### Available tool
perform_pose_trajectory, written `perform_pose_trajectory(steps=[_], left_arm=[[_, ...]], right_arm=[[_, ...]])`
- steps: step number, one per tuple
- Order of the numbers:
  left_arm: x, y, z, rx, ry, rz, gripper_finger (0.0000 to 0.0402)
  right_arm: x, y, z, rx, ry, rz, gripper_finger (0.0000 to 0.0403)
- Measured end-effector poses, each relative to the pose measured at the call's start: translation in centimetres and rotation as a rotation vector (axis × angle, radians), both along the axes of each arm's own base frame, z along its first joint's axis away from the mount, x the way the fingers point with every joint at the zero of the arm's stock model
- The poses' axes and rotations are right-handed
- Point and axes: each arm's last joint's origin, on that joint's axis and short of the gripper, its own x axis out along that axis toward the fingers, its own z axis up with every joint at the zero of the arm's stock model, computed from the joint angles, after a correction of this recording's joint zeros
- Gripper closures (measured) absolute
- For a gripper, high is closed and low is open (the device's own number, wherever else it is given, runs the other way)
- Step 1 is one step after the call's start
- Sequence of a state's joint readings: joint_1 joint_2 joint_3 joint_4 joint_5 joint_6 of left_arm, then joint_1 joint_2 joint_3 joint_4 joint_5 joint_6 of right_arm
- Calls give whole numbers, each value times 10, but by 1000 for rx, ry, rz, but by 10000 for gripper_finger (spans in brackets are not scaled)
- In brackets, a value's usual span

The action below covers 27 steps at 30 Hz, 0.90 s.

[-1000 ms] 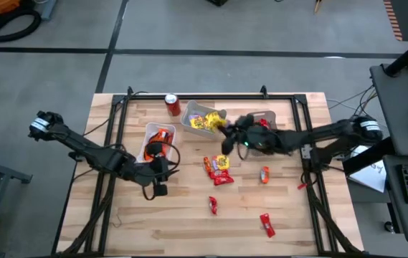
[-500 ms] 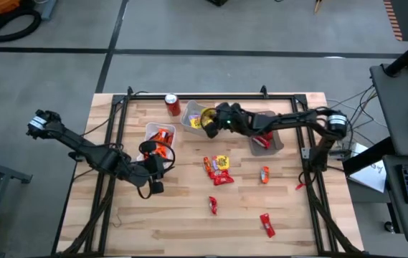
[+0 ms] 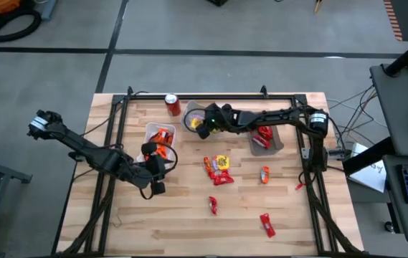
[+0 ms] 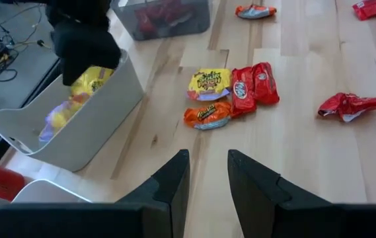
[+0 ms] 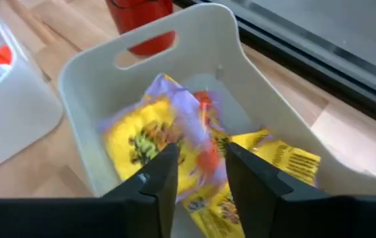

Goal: Sort candy
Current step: Put the yellow candy into the gray bin, then put the orange chocolate into the white bin

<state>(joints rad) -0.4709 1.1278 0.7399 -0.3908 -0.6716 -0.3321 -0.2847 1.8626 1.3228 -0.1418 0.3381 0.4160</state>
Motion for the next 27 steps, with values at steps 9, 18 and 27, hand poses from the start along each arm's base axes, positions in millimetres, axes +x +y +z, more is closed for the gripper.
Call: perform_pose_trajectory(steps=[9, 18, 27], left_arm=[[6, -3, -10, -42, 14, 42, 313], [17, -9, -25, -25, 56, 45, 313], [37, -21, -33, 17, 47, -129, 313]], right_arm=[[-6, 14, 38, -7, 15, 46, 222], [-20, 91, 77, 25, 46, 365, 218], [-45, 163, 76, 244, 210, 582, 218]])
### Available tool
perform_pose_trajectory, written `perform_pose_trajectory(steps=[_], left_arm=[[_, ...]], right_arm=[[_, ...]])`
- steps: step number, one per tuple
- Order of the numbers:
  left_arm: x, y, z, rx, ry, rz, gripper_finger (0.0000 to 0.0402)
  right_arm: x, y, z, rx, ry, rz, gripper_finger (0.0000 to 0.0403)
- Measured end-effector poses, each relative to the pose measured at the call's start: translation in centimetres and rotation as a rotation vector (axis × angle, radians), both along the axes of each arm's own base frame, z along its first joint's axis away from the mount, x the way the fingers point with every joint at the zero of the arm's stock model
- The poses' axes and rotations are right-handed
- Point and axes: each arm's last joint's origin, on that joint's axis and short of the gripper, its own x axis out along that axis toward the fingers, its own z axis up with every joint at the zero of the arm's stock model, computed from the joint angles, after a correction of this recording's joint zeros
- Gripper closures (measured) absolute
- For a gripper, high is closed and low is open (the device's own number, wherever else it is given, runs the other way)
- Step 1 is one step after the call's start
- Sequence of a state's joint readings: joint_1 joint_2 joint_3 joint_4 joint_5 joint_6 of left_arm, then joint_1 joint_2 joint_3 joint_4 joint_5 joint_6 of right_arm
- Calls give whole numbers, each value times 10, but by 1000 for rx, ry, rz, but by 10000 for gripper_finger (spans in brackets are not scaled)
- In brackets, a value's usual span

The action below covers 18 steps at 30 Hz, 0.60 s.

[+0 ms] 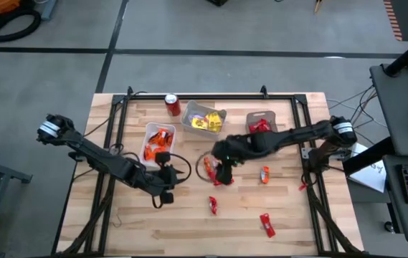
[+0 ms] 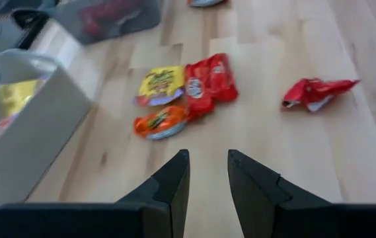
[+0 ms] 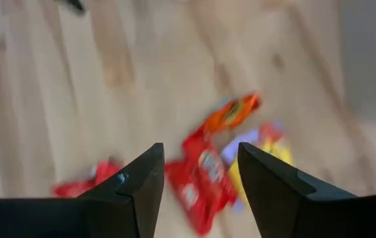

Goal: Sort candy
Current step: Put the orange chocolate into the white bin

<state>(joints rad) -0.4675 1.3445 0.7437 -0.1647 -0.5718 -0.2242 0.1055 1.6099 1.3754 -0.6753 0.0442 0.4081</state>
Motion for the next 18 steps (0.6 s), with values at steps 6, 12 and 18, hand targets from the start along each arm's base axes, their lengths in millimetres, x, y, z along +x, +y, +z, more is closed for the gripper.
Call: perform_pose_trajectory(steps=[6, 12, 18], left_arm=[[16, -4, -10, 33, -34, -44, 313], [24, -2, -12, 90, -47, -93, 313], [30, 7, -14, 64, -19, -168, 313]], right_arm=[[-21, 34, -7, 14, 166, 32, 209], [-41, 53, -10, 29, 286, -21, 198], [-51, 67, -21, 40, 329, -47, 187]])
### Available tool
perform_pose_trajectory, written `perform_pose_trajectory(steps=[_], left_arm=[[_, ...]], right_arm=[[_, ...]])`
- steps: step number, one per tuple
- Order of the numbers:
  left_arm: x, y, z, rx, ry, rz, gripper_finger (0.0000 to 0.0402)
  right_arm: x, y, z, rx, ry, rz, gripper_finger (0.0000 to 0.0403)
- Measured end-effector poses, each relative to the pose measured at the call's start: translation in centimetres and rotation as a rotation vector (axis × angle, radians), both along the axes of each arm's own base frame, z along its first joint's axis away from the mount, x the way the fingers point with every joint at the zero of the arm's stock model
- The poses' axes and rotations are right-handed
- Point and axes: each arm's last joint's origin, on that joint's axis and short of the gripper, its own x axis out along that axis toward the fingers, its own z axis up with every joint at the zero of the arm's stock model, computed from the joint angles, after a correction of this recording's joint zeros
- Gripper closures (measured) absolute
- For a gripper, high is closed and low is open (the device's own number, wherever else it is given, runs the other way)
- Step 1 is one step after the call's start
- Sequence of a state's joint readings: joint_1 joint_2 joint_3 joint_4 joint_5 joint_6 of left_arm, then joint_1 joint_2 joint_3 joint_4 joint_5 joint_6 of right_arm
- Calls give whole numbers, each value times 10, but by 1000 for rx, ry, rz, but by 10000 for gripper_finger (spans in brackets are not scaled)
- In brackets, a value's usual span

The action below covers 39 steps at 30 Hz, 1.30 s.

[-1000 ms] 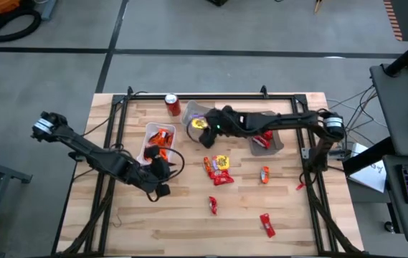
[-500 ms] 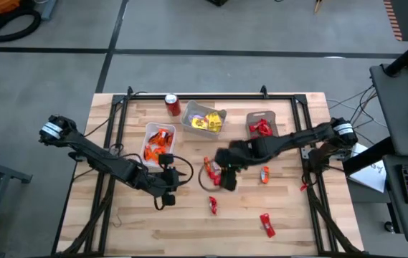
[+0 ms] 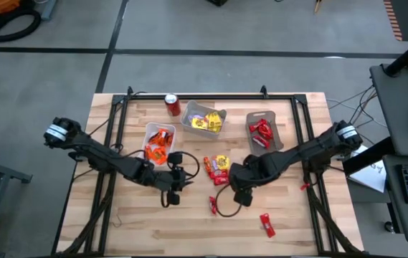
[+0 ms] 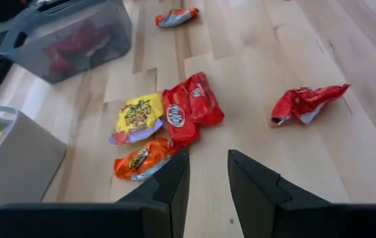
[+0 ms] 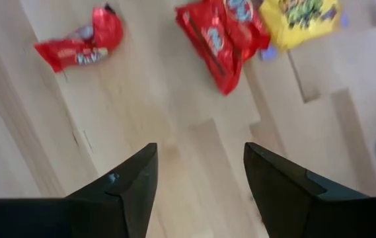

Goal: Sort candy
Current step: Put the orange chocolate into the white bin

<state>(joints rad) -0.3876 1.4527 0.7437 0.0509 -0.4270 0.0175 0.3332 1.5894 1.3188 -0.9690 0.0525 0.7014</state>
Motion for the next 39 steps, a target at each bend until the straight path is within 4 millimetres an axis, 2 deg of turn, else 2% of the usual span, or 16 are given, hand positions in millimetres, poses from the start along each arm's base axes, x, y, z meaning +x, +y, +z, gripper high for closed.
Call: perform_pose_trajectory(steps=[5, 12, 19, 26, 32, 39], left_arm=[[6, 6, -4, 22, 1, -13, 299], [18, 14, -14, 83, -3, -18, 229], [33, 16, -36, 120, -12, -29, 181], [42, 22, -55, 190, 18, -55, 177], [53, 41, -68, 171, 18, -74, 181], [61, 59, -76, 150, -6, -72, 193]], right_arm=[[-7, 8, -7, -7, 32, 16, 178], [-23, 11, -7, -76, 127, 59, 172], [-43, 4, 1, -125, 93, -37, 174], [-65, -3, 10, -163, 5, -126, 176], [-78, -10, 7, -161, -88, -151, 176], [-91, -18, 2, -194, -114, -169, 177]])
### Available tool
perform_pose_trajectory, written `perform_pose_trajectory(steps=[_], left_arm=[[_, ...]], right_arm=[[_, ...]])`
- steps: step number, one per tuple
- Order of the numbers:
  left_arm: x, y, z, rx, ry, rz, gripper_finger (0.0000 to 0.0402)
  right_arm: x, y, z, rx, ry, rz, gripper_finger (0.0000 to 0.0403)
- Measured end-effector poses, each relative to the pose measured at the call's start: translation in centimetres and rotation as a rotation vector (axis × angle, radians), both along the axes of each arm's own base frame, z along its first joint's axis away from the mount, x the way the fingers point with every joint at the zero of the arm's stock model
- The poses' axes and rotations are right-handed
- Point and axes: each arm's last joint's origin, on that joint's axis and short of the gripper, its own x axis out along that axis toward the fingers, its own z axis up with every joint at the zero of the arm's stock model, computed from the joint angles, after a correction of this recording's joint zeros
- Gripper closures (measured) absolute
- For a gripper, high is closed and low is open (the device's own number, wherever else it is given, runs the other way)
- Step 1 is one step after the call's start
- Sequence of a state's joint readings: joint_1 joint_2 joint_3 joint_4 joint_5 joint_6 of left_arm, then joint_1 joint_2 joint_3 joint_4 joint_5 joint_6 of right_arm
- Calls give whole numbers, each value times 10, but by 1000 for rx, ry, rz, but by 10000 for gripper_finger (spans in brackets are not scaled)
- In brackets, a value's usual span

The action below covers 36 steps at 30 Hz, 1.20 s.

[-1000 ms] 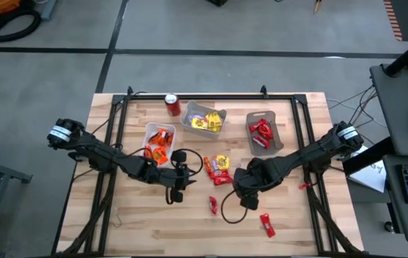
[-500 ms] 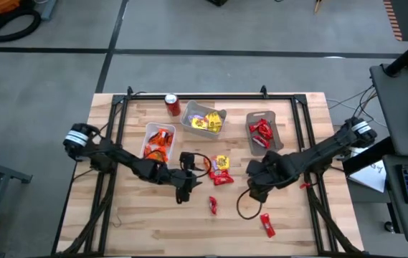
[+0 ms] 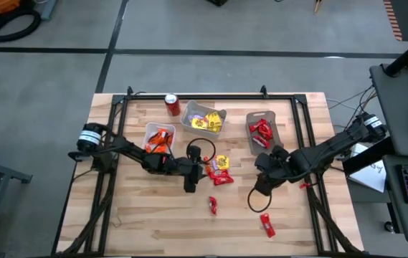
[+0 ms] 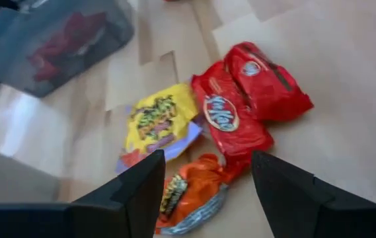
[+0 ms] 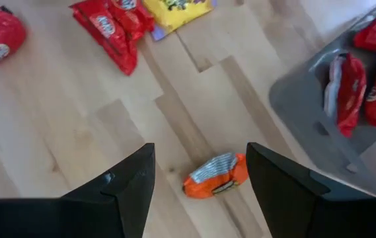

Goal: Sort candy
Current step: Put the orange chocolate into the white bin

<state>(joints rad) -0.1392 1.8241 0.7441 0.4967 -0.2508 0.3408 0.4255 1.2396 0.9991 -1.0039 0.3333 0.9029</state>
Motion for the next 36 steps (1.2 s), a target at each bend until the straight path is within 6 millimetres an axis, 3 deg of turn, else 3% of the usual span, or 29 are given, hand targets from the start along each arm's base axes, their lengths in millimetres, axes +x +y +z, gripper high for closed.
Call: perform_pose_trajectory(steps=[5, 15, 19, 25, 29, 36], left_arm=[[3, 14, -6, -45, 4, -4, 194], [10, 20, -25, -59, 37, 10, 200], [11, 20, -27, -71, 39, 17, 234], [11, 20, -24, -87, 36, 26, 318], [9, 17, -13, -139, 18, 1, 364], [-3, 15, 48, -202, -104, -77, 384]], right_arm=[[-1, -2, 0, -27, -33, 0, 177], [2, -1, 1, -48, -70, 24, 177], [3, 0, 2, -40, -83, 17, 177], [5, 0, 2, -50, -120, -16, 177], [12, 1, 1, -62, -209, -14, 177], [28, 7, -7, -104, -426, 84, 177]])
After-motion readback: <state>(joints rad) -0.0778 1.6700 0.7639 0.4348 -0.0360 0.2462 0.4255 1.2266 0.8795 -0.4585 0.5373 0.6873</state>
